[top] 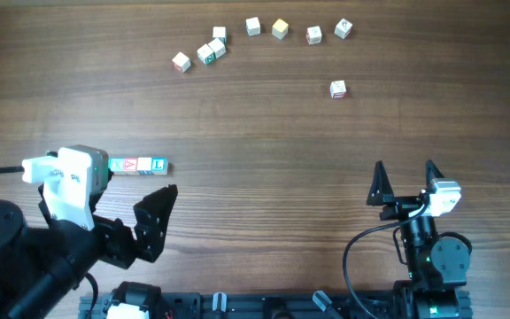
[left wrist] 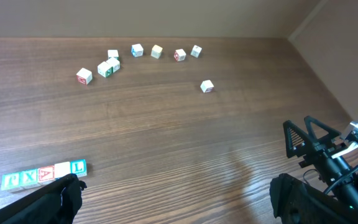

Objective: Form a horizontal line

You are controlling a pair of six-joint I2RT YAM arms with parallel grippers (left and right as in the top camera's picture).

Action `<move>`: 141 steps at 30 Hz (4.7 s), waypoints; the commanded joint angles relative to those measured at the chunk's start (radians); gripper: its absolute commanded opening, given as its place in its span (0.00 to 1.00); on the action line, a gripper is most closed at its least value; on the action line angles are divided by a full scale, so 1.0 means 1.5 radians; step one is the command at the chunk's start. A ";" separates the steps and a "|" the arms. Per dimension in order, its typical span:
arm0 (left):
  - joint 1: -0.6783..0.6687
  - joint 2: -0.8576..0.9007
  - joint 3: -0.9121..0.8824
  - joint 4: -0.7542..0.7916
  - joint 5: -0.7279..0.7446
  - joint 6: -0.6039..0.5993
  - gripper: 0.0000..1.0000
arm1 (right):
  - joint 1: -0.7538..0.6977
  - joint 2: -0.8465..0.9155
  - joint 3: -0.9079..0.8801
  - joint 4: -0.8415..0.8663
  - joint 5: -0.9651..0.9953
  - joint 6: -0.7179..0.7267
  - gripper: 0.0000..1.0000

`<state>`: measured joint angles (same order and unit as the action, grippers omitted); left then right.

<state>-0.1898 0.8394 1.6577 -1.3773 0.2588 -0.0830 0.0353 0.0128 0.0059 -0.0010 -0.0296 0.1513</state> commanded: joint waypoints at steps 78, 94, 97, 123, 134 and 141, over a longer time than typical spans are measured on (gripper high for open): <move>0.039 -0.557 -1.101 0.868 -0.161 0.156 1.00 | -0.005 -0.004 -0.001 0.001 -0.012 -0.012 1.00; 0.038 -0.557 -1.101 0.868 -0.161 0.155 1.00 | -0.005 -0.004 -0.001 0.001 -0.012 -0.012 1.00; 0.038 -0.557 -1.101 0.868 -0.161 0.155 1.00 | -0.005 -0.004 -0.001 0.001 -0.012 -0.012 1.00; 0.038 -0.557 -1.101 0.868 -0.161 0.155 1.00 | -0.004 -0.006 -0.001 0.002 -0.012 -0.012 1.00; 0.043 -0.557 -1.101 0.868 -0.161 0.155 1.00 | -0.005 -0.005 -0.001 0.002 -0.012 -0.012 1.00; 0.043 -0.557 -1.101 0.868 -0.161 0.155 1.00 | -0.005 -0.005 -0.001 0.002 -0.012 -0.012 1.00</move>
<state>-0.1314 0.0135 0.0139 -0.0746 0.0265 0.1307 0.0334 0.0132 0.0059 -0.0010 -0.0334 0.1513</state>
